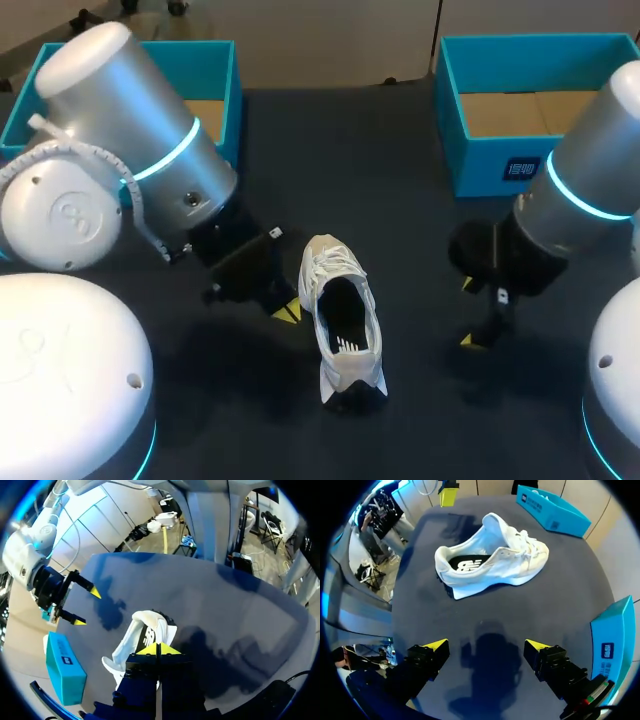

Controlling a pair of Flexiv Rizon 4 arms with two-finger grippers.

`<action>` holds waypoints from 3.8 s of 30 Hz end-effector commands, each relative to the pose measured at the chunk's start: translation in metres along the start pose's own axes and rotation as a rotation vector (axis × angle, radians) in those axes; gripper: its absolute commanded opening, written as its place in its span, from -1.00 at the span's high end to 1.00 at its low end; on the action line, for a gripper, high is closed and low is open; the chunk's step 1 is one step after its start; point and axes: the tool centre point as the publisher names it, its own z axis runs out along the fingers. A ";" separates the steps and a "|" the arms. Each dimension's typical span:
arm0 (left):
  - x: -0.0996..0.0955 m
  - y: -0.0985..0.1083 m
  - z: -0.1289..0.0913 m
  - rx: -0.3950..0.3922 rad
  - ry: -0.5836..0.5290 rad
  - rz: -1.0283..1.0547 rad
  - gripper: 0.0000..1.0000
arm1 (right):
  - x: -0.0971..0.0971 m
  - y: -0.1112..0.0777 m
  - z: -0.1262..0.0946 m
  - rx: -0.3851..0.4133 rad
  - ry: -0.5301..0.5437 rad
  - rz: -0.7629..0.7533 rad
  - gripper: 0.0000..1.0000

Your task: Take the shoe out of the shoebox, open the shoe tongue, remove and reinsert the insole, then place the shoe into the shoebox

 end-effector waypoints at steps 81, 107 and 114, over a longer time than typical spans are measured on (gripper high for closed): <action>-0.031 0.012 0.073 -0.148 0.544 0.428 1.00 | 0.000 -0.035 -0.037 -0.002 -0.021 -0.080 -1.00; -0.024 0.023 0.090 -0.138 0.571 0.438 1.00 | 0.000 -0.035 -0.037 -0.002 -0.021 -0.080 -1.00; -0.019 0.030 0.108 -0.116 0.561 0.454 1.00 | 0.000 -0.035 -0.037 -0.002 -0.021 -0.080 -1.00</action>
